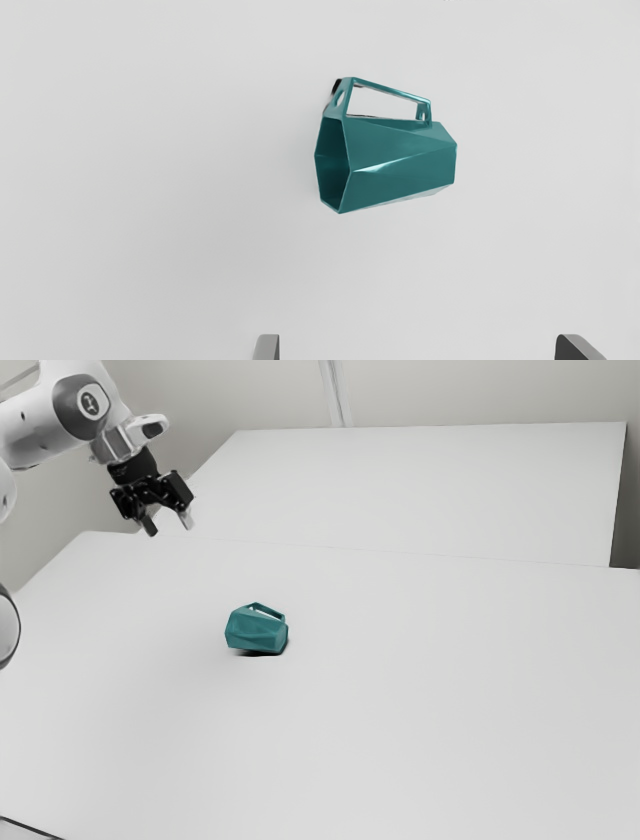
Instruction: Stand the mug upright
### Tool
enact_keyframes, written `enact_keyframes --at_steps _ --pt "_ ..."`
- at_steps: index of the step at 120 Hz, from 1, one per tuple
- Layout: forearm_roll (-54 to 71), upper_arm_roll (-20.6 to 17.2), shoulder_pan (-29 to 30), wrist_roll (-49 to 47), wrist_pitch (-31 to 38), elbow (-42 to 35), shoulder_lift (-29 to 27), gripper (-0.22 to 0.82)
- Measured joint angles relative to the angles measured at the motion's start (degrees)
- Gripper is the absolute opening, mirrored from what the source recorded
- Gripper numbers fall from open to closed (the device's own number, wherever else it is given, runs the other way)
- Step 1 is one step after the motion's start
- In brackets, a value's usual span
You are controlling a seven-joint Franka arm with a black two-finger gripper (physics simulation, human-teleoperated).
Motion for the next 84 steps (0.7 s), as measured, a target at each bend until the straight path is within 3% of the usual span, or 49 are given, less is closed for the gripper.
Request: enact_keyframes --at_steps 30,84 --pt "-17.9 2.4 5.1 9.2 0.4 -2.1 5.8 0.6" --pt "-28.1 1.5 5.2 23.4 10.5 -12.2 11.1 0.6"
